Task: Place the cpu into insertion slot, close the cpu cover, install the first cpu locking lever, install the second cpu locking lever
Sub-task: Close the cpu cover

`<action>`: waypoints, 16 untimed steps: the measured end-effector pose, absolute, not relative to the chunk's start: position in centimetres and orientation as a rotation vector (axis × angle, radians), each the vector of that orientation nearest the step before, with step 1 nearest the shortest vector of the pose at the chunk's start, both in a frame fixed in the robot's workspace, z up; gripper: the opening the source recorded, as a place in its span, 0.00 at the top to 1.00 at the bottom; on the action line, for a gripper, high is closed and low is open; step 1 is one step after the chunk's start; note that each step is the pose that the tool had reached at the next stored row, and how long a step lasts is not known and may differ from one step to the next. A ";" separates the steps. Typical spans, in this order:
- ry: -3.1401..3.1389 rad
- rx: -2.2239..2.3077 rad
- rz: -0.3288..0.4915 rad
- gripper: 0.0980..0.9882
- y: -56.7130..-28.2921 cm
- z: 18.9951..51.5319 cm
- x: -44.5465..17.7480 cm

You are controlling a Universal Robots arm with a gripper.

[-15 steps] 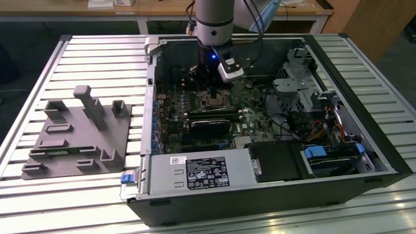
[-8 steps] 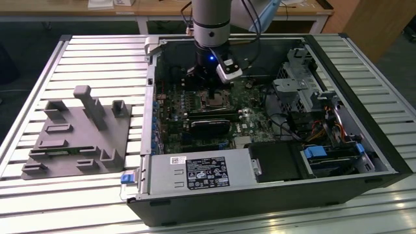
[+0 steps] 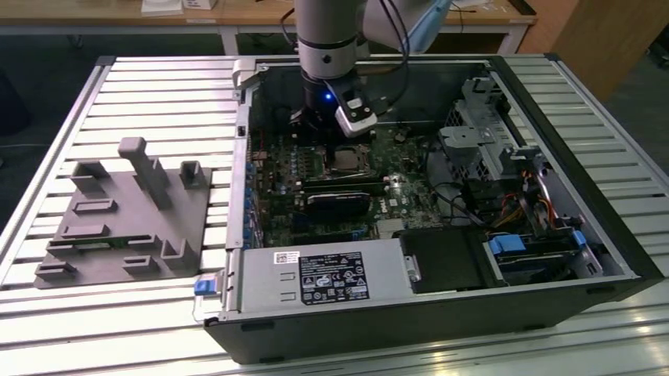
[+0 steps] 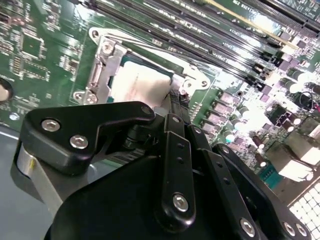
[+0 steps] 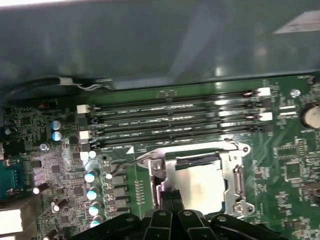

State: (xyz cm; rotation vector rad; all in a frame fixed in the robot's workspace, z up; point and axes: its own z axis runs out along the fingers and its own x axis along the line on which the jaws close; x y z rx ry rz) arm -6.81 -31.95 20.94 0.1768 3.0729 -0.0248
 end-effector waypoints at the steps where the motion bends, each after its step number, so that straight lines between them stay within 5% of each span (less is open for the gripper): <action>1: 3.073 0.173 -0.024 0.99 -32.0 20.8 -6.9; 16: 3.075 0.142 -0.020 0.99 -32.0 20.0 -7.1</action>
